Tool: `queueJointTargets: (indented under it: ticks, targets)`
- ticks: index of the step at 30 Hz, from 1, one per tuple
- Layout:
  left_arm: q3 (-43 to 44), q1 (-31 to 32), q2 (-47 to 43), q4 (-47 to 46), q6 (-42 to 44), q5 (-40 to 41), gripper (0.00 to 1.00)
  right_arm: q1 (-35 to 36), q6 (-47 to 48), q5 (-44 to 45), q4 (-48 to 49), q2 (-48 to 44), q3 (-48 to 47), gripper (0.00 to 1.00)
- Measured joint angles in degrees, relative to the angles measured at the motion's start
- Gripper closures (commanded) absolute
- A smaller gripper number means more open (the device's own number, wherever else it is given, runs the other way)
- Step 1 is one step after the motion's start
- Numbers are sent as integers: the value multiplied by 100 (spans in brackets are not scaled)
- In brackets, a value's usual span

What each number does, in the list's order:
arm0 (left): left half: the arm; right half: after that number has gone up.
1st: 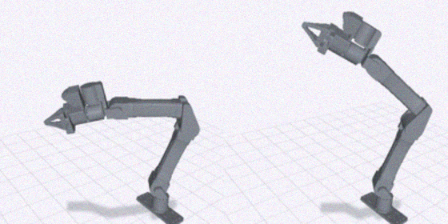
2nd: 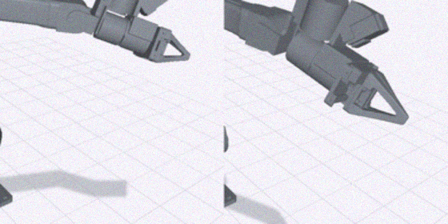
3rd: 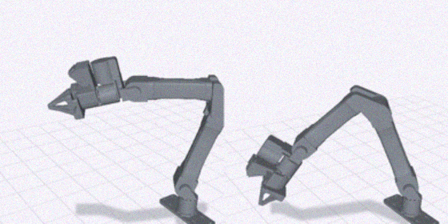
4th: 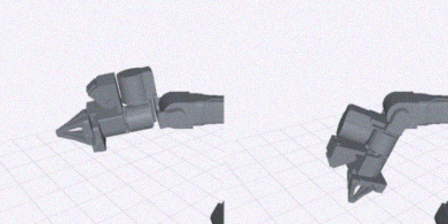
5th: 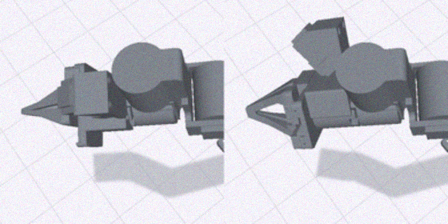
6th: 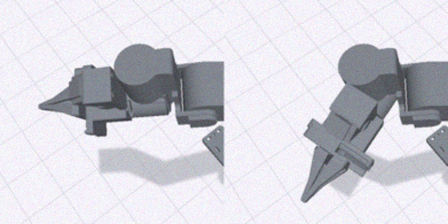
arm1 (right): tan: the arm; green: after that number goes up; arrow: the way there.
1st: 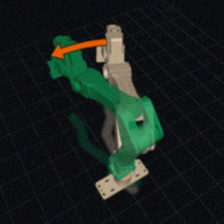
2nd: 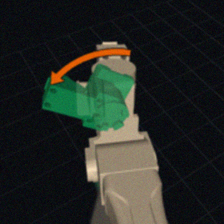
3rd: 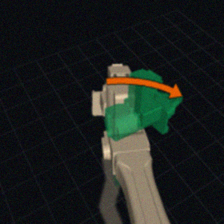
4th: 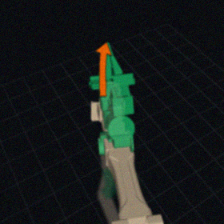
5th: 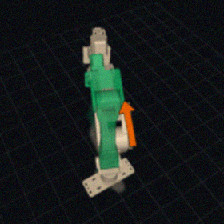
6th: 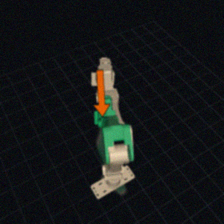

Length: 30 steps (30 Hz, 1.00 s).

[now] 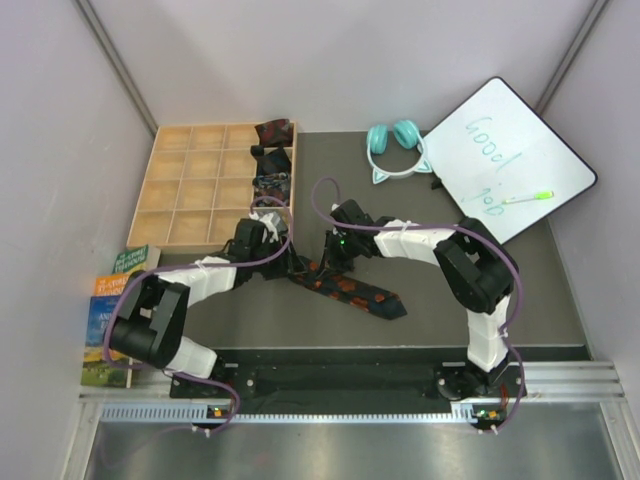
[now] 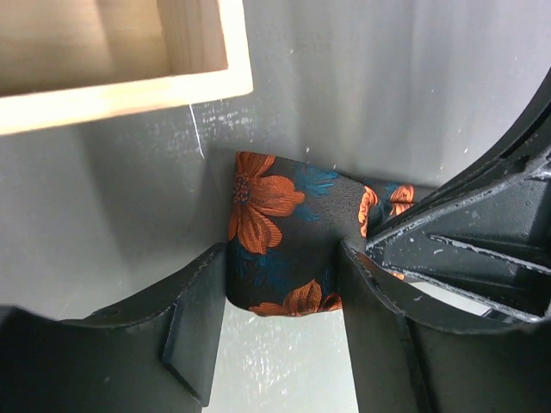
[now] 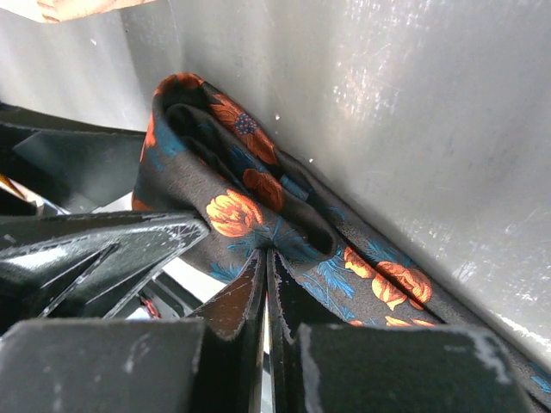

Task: Roll the ties
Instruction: Roll the tie at the center of the board.

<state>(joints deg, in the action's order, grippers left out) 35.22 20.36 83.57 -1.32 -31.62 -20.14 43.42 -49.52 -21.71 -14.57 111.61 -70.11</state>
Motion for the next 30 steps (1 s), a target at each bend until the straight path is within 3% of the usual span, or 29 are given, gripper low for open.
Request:
queueJointTargets:
  ticks: [9,13,18,23,30]
  targets:
    - [-306,-61,79,-632,-131,-203,58,0,-4,-2,22,20,9,100]
    - [-514,-63,-127,-809,-184,-210,74,0,-7,-39,37,33,9,100]
    - [-597,24,-433,-708,-208,-90,76,2,-7,-101,35,57,2,100]
    - [-457,546,-964,11,-129,691,78,20,20,-85,-177,57,-48,99]
    - [138,1449,-1014,1095,-105,2127,83,-35,203,210,-686,-118,-39,93]
